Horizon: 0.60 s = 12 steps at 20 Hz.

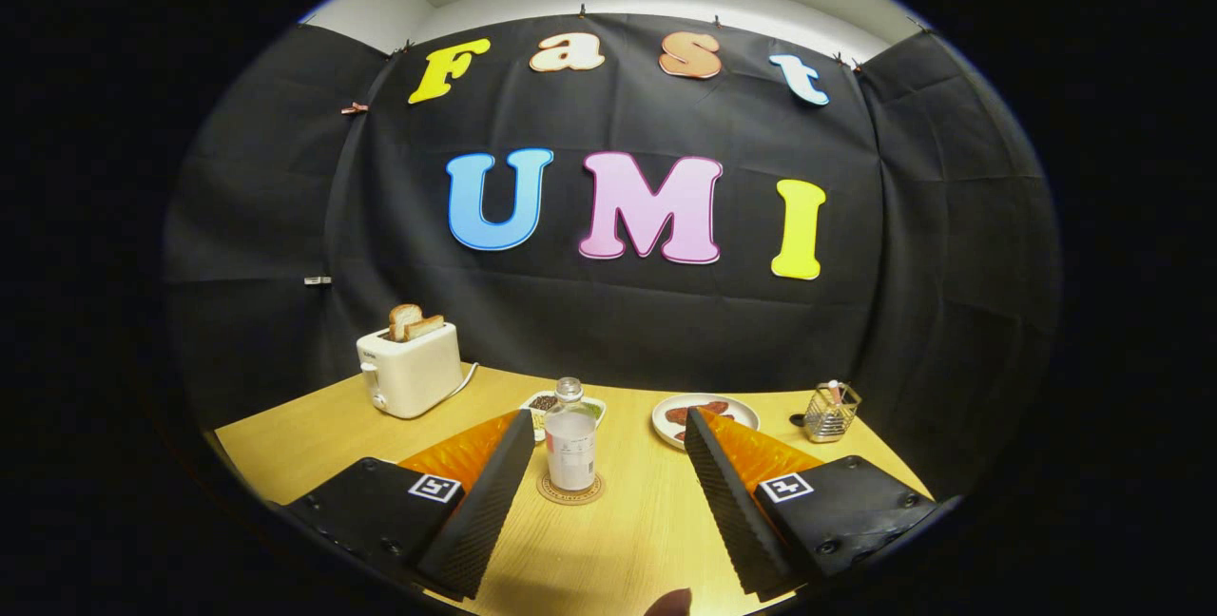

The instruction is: Take the bottle from table, then pour the juice into the cup, finally place the bottle on the coaster

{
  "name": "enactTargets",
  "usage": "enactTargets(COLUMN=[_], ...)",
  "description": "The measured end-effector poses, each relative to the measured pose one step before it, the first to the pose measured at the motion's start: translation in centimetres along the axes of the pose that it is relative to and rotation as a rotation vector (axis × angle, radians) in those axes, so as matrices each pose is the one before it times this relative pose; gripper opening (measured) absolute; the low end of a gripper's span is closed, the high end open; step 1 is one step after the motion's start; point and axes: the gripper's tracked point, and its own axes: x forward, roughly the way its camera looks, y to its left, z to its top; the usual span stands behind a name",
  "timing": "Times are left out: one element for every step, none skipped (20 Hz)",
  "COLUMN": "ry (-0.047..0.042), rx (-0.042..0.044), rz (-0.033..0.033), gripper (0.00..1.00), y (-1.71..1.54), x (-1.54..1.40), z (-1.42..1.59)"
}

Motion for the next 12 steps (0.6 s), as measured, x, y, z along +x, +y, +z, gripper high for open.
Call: enactTargets(ry=[-0.01201,-0.00837,-0.00738,-0.00663,-0.00666,-0.00834,-0.00921,-0.00788,-0.00855,-0.00886,-0.00931,-0.00538], rx=[-0.00685,-0.00457,-0.00366,-0.00421,-0.00282,-0.00353,-0.00365,-0.00318,-0.00336,-0.00269,-0.00176,-0.00459], rz=[-0.00396,-0.00576,-0.00124,-0.00848,-0.00617,-0.00927,-0.01088,-0.00979,-0.0095,-0.00819,-0.0114,-0.00794], gripper=[0.97,0.97,0.97,0.97,0.97,0.97,0.97,0.98,0.97,0.97,0.97,0.97], y=[-0.359,-0.346,-0.258,-0.404,-0.395,-0.31,-0.368,-0.272,-0.149,-0.14,-0.167,-0.143], x=[-0.645,-0.57,-0.546,-0.488,-0.491,-0.518,-0.526,-0.529,-0.441,-0.49,-0.438,-0.429], z=[0.931,0.863,0.823,0.828,0.835,0.9,0.878,0.708,0.683,0.588,0.532,0.361])
